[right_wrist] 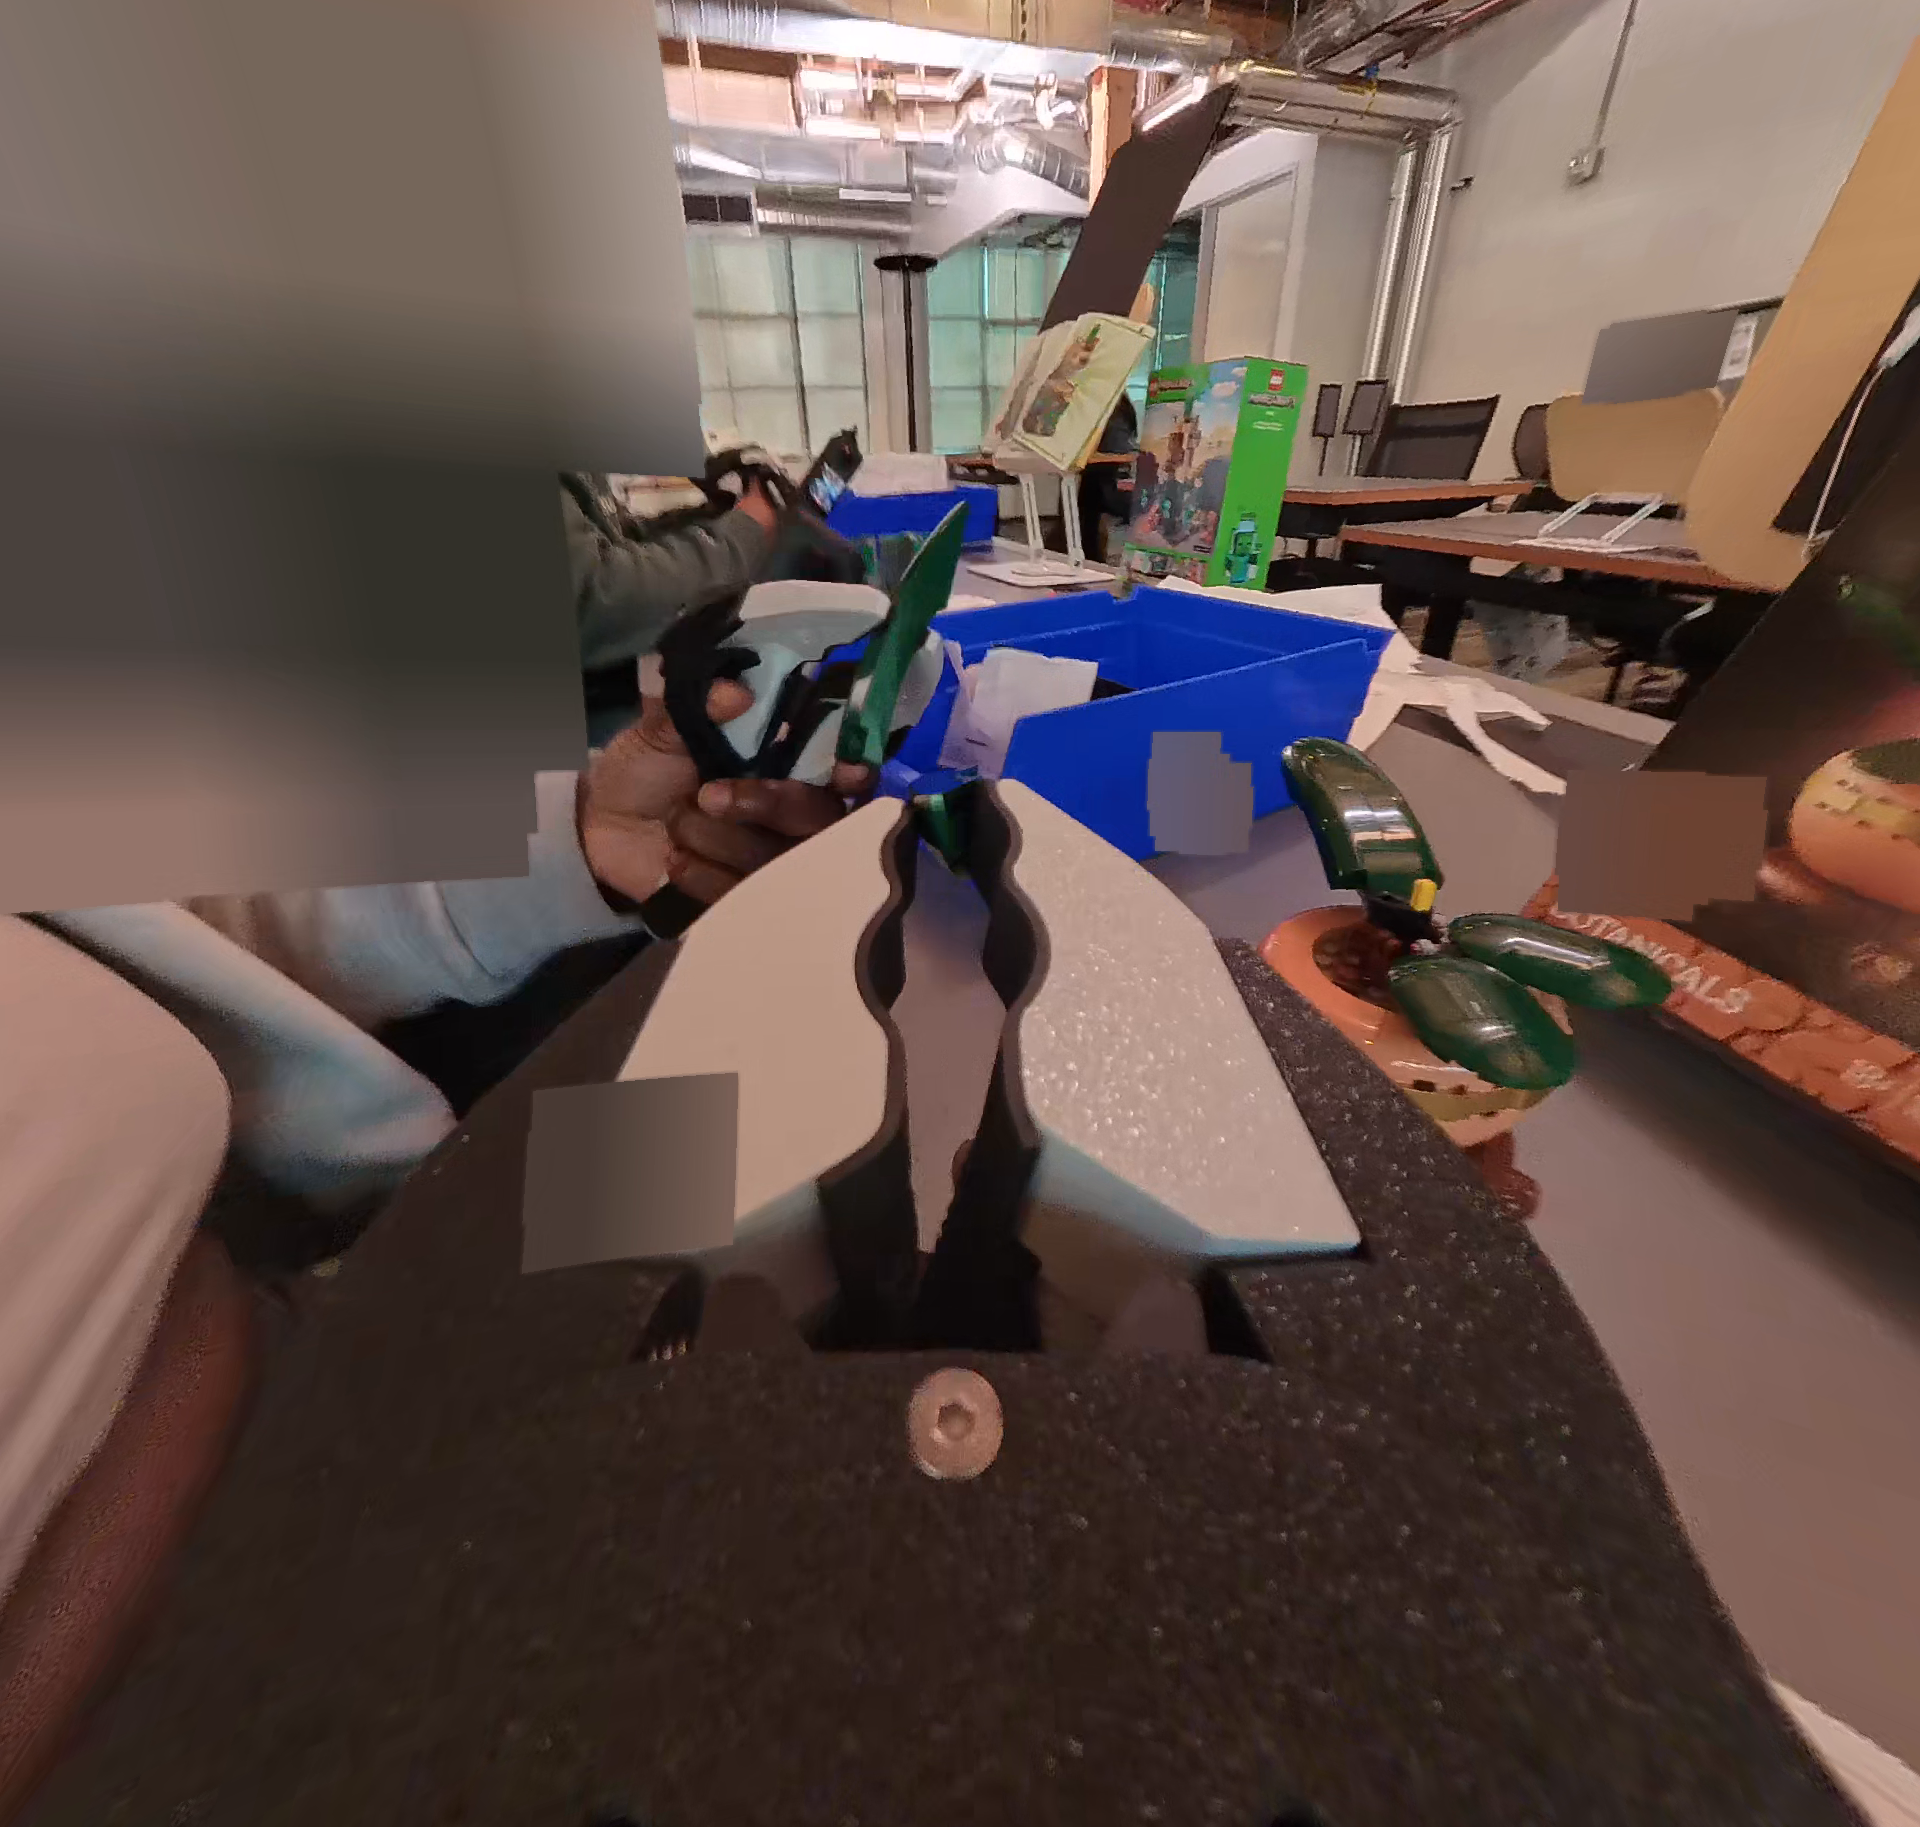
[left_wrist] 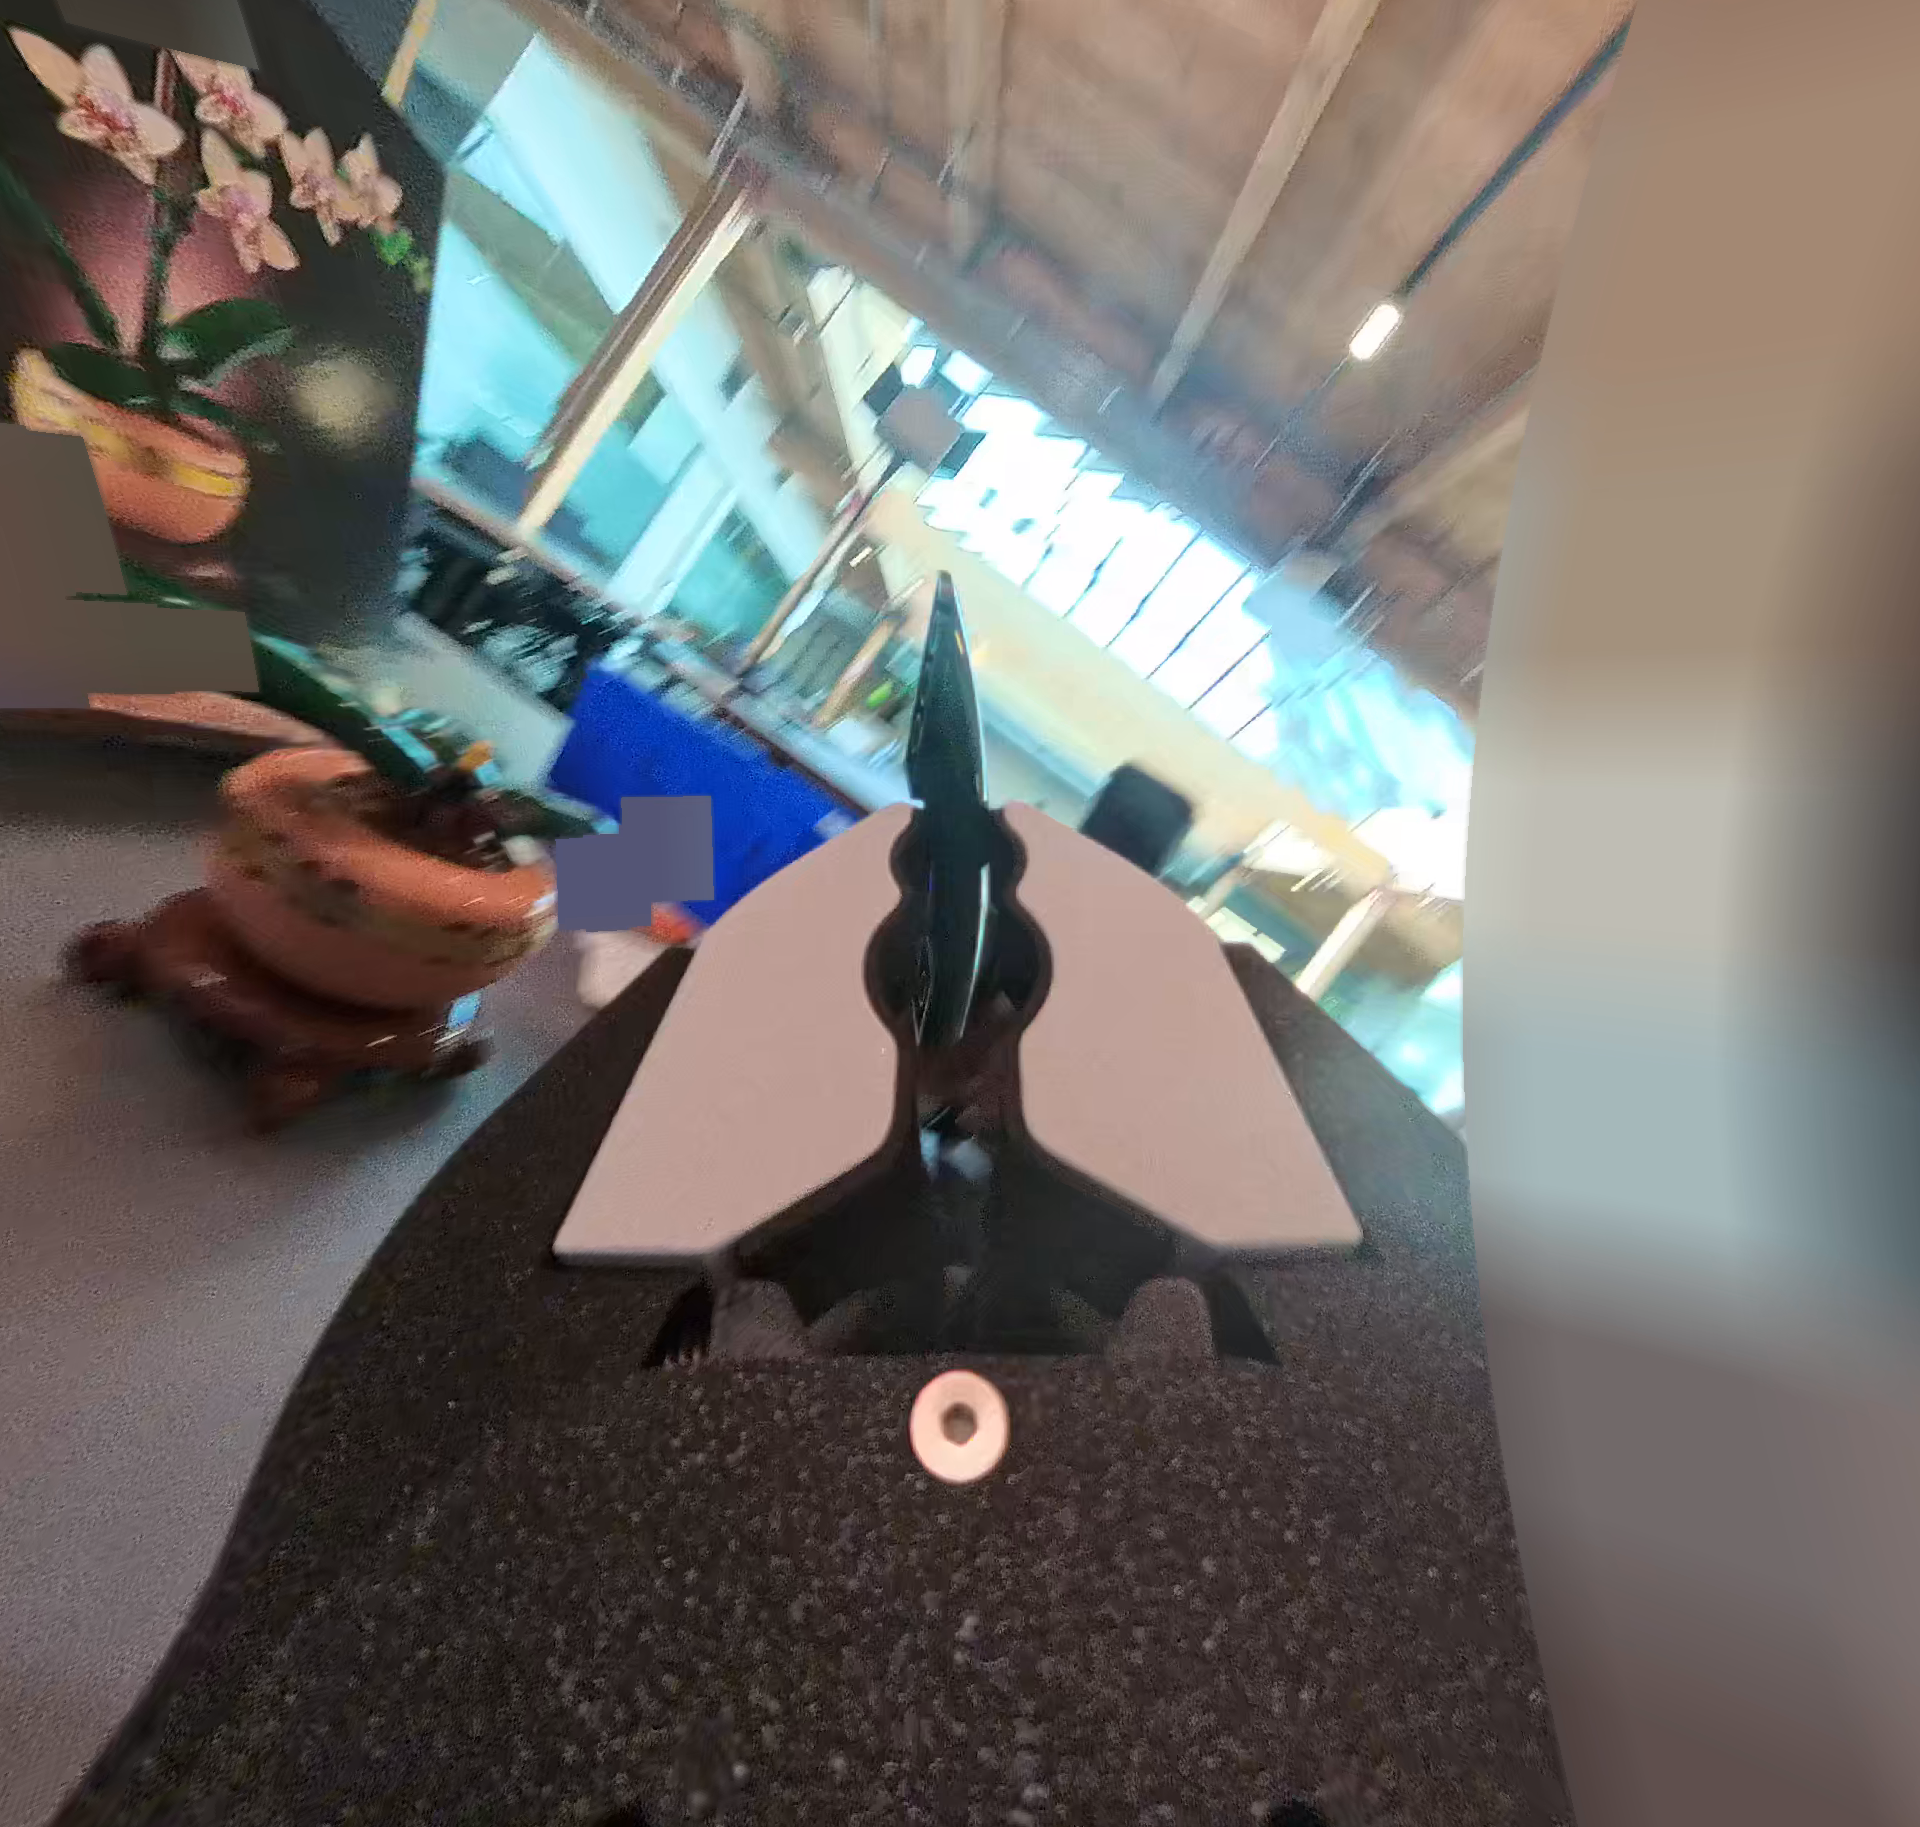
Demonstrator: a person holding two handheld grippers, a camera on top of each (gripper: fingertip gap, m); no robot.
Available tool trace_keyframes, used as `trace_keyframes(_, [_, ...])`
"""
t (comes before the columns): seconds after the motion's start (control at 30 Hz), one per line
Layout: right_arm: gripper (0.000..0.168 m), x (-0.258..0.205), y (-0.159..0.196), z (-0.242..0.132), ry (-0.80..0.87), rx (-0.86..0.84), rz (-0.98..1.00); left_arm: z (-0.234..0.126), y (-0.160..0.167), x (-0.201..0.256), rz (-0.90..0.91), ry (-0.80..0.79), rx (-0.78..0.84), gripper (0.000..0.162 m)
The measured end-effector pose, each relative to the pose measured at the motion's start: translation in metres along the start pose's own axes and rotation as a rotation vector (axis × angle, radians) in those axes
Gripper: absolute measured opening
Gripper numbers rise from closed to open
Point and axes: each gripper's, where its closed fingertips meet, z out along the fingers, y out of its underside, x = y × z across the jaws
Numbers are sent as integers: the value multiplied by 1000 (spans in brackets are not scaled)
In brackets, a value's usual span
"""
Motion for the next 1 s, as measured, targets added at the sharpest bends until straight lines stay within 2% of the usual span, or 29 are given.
trace_keyframes(0.1, [10, -1, 8, -6, 42, -72, -121, -5, 29, -23, 331, -219, -225, 10])
trace_keyframes(0.17, [11, -5, 14, -12, 37, -121, -163, -10, 40, -30, 487, -298, -311, 10])
trace_keyframes(0.33, [10, -9, 37, -48, 47, -283, -198, -11, 45, -26, 522, -294, -309, 10])
trace_keyframes(0.43, [10, -5, 51, -76, 93, -440, -293, -14, 55, -36, 596, -335, -385, 10])
trace_keyframes(0.5, [10, 7, 41, -105, 158, -545, -436, -12, 63, -40, 689, -364, -450, 10])
trace_keyframes(0.6, [10, 31, 6, -141, 336, -535, -580, -13, 71, -52, 822, -460, -565, 10])
trace_keyframes(0.67, [10, 32, 10, -136, 354, -533, -650, -15, 76, -64, 918, -532, -671, 10])
trace_keyframes(0.8, [10, 40, 63, -95, 392, -665, -730, -17, 81, -86, 1009, -645, -874, 11])
trace_keyframes(0.9, [10, 39, 91, -66, 358, -700, -721, -18, 92, -95, 910, -643, -1005, 11])
trace_keyframes(1.0, [11, 44, 100, -51, 364, -734, -789, -22, 100, -102, 829, -637, -1098, 12])
